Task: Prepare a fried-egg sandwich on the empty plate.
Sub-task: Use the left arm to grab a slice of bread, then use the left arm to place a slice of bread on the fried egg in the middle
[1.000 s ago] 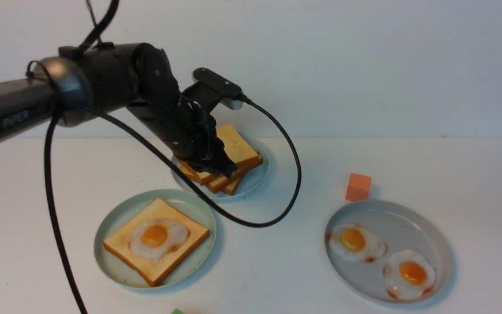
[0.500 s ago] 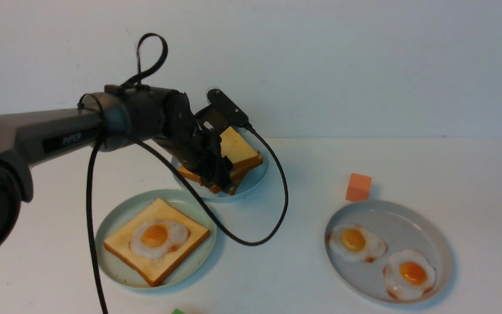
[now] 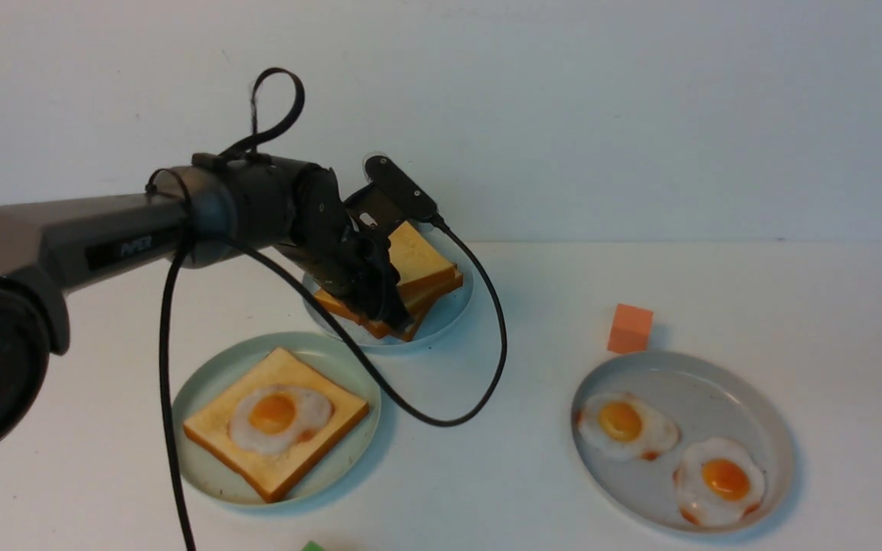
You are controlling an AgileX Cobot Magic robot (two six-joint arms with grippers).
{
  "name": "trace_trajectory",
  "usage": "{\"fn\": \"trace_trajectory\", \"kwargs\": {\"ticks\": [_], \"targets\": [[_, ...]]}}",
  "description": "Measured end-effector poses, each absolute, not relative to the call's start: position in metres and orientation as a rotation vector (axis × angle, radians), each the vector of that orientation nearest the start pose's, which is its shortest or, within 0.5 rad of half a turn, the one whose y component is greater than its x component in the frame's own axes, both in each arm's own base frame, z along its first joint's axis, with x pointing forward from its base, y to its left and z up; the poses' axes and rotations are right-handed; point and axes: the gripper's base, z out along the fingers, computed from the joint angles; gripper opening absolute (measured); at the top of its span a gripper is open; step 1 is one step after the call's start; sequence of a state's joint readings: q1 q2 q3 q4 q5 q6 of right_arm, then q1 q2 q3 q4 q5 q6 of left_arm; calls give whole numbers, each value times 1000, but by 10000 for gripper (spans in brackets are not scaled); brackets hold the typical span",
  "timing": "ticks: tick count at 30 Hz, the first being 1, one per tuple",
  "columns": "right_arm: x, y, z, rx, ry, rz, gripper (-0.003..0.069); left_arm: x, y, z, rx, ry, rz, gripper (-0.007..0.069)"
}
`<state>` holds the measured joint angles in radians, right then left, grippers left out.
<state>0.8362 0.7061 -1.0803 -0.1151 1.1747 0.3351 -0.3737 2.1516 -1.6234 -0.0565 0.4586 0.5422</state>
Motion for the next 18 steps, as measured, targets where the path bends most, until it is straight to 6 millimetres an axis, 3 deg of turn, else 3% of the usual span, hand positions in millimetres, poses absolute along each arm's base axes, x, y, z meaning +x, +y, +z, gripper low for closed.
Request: {"fn": "trace_trajectory", "kwargs": {"ticks": [6,8,13,16,17,18], "targets": [[69,63,408,-572,2252,471,11,441,-176,193,1040,2242,14,104],[69,64,408,-573,2255,480,13,433,-173,211,1007,2267,-8,92],[68,64,408,-574,2257,489,16,395,-160,280,837,2291,-79,62],[69,65,408,-571,2246,496,17,363,-148,296,783,2303,-94,63],[69,65,409,-571,2243,498,17,361,-147,296,784,2305,-93,63],[70,66,410,-569,2226,507,17,342,-139,295,754,2333,-102,63]]}}
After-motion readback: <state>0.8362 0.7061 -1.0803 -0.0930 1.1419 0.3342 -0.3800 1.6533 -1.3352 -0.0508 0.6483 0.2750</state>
